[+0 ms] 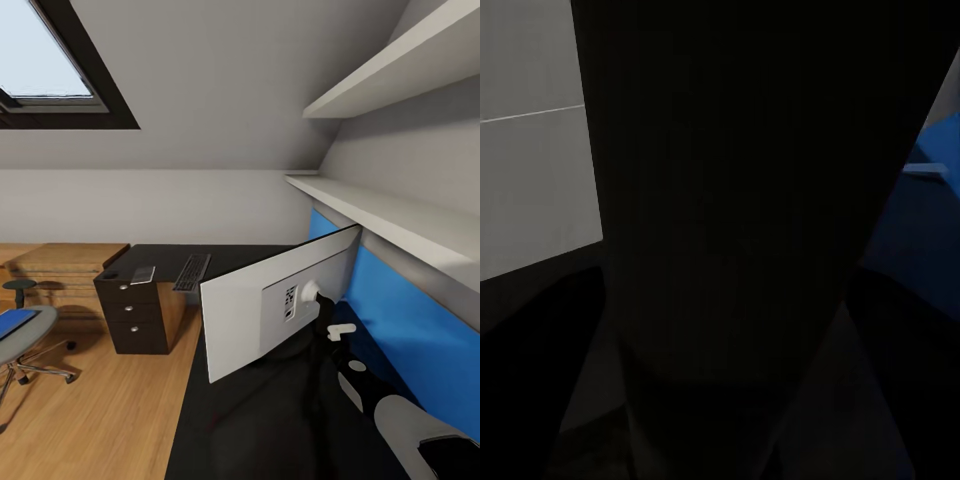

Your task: In the bedroom, organize the workspace by keeping the computer under the desk, ensuring the monitor is on the desk, placing the keyboard on the desk next to the monitor, placing the mouse on the desk next to the keyboard, moving the folder from the swivel chair onto the desk next to the mouse, stacking the notebook on top of the folder with the pen on top of the notebook, and positioning the swivel chair next to the desk.

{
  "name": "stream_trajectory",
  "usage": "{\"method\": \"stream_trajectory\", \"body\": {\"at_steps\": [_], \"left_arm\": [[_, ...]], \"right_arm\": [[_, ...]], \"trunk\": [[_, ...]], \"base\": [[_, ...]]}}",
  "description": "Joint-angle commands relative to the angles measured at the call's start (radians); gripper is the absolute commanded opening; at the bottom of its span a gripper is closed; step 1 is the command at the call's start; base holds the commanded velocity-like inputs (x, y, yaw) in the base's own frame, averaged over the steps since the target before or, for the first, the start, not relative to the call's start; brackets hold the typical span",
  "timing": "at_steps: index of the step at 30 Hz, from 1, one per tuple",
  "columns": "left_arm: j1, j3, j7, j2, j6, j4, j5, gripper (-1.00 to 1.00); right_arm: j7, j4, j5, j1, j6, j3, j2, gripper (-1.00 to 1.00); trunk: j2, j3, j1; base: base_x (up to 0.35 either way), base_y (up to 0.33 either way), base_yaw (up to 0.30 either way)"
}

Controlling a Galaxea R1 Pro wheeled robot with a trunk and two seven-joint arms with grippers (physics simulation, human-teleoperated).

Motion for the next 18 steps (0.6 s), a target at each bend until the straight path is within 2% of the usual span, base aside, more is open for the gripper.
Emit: {"method": "stream_trajectory", "body": {"at_steps": [1, 7, 13, 18], "left_arm": [[0.000, -0.006, 0.005, 0.001, -0.006, -0.001, 0.010, 1.00], [0.000, -0.006, 0.005, 0.001, -0.006, -0.001, 0.010, 1.00], [0.000, -0.007, 0.004, 0.001, -0.006, -0.002, 0.008, 1.00], [0.000, -0.007, 0.004, 0.001, -0.006, -0.001, 0.008, 1.00]], "right_arm": [[0.001, -0.001, -0.009, -0.002, -0.004, 0.003, -0.001, -1.00], [0.001, -0.001, -0.009, -0.002, -0.004, 0.003, -0.001, -1.00], [0.001, -0.003, -0.009, -0.002, -0.004, 0.002, -0.001, -1.00], [0.002, -0.003, -0.009, -0.002, -0.004, 0.002, -0.001, -1.00]], "trunk": [[-0.001, -0.001, 0.000], [-0.001, -0.001, 0.000], [-0.001, -0.001, 0.000], [-0.001, -0.001, 0.000]], "base": [[0.052, 0.000, 0.000], [0.221, 0.000, 0.000], [0.029, -0.003, 0.000], [0.073, -0.143, 0.000]]}}
